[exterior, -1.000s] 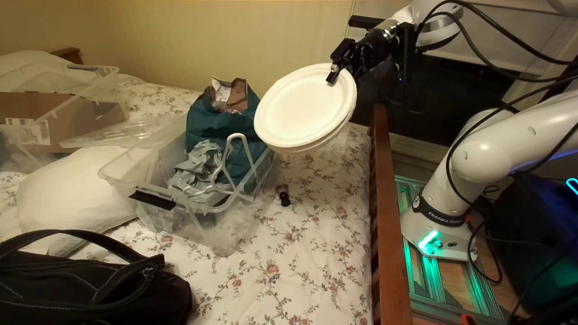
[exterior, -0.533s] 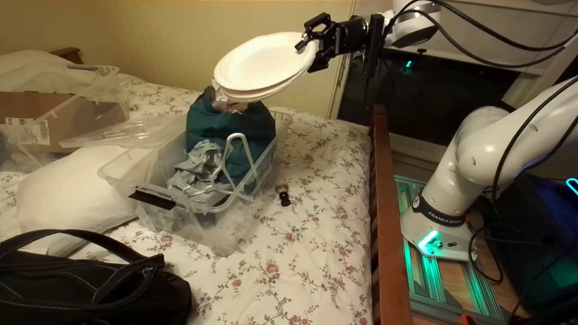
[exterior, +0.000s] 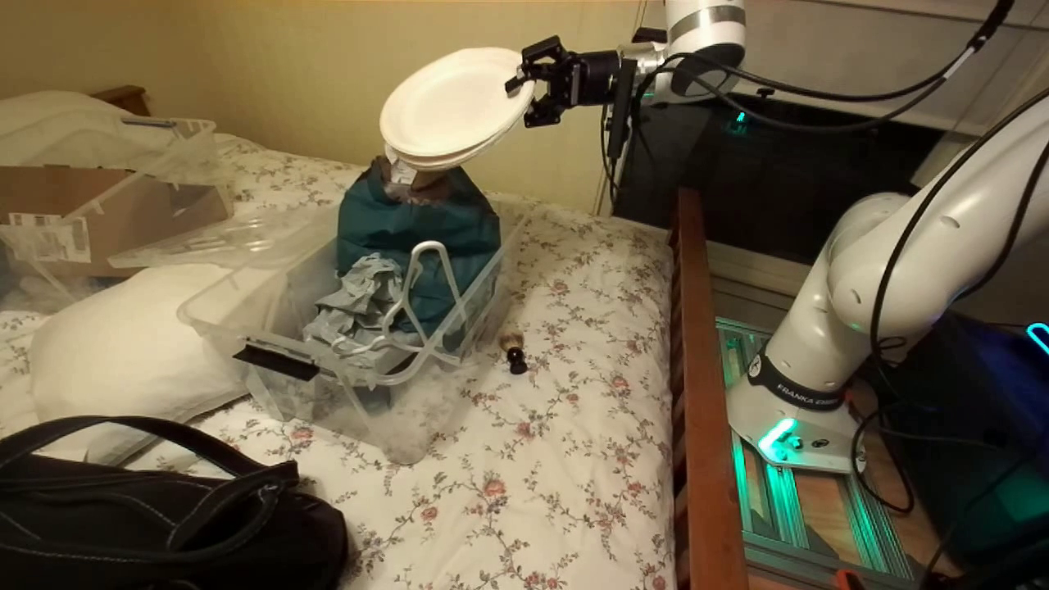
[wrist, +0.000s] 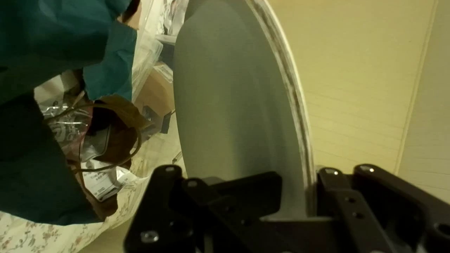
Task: Put the plate in the green bag
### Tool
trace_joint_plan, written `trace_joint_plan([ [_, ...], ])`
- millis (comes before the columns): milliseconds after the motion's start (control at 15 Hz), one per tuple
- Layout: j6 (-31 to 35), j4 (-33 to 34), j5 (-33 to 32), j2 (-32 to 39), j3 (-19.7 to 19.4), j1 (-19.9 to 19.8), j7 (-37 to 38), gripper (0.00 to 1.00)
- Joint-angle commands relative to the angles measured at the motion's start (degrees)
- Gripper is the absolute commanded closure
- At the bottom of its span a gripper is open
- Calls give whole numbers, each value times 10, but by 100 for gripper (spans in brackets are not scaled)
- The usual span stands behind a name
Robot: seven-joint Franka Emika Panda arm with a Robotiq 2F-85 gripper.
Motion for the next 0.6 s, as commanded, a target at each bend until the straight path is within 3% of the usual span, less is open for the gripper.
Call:
trace_joint_plan([
  [0,40,30,76,41,34,-1,-113,100],
  [267,82,56,122,74,62,2,-236,100],
  [333,92,64,131,83,66,3,-262,75],
  [400,101,71,140,91,69,4,-284,99],
  [533,113,84,158,105,72,7,-322,100],
])
